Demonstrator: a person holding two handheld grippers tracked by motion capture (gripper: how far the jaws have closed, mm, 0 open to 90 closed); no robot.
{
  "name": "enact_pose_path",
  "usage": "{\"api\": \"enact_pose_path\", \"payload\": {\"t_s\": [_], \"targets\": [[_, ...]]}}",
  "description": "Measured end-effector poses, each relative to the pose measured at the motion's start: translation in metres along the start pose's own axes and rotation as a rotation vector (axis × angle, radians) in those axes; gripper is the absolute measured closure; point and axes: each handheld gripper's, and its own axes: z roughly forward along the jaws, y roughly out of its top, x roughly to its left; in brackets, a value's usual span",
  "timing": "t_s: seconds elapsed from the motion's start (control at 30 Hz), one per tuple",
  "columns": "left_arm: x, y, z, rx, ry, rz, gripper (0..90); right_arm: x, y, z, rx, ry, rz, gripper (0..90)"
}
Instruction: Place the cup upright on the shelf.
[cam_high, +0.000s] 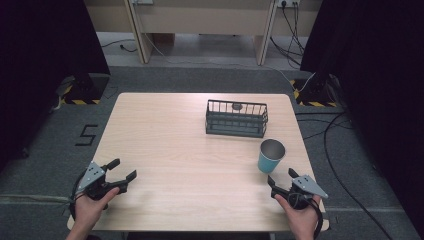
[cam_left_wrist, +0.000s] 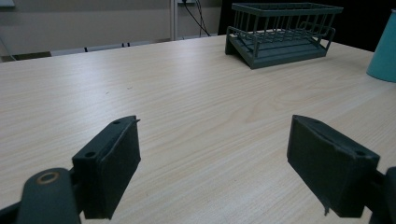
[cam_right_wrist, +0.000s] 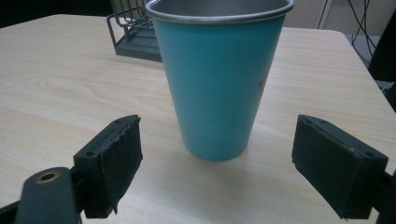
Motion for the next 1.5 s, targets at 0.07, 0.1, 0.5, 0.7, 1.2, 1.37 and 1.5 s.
{"api": "enact_pose_path", "payload": {"t_s": [0.07, 0.1, 0.5, 0.7, 1.2, 1.37, 1.5], "targets": [[0.000, 0.000, 0.000, 0.000, 0.000, 0.000, 16.5, 0.000, 0.002, 0.005, 0.001, 0.004, 0.003, 16.9], [0.000, 0.000, 0.000, 0.000, 0.001, 0.001, 16.5, -0.001, 0.004, 0.007, 0.000, 0.002, 0.002, 16.9], [0.000, 0.000, 0.000, -0.001, -0.001, -0.002, 16.4, -0.003, 0.015, 0.032, 0.019, 0.014, 0.002, 15.8], [0.000, 0.000, 0.000, -0.002, -0.008, -0.004, 16.4, -0.003, 0.020, 0.044, 0.025, 0.017, -0.003, 15.5], [0.000, 0.000, 0.000, -0.003, -0.010, -0.003, 16.4, -0.004, 0.027, 0.067, 0.027, 0.012, -0.015, 15.3], [0.000, 0.000, 0.000, 0.001, -0.011, 0.002, 16.4, -0.004, 0.028, 0.068, 0.020, 0.014, -0.021, 17.4], [0.000, 0.000, 0.000, -0.002, -0.011, -0.001, 16.4, -0.002, 0.028, 0.068, 0.015, 0.013, -0.023, 17.9]]}}
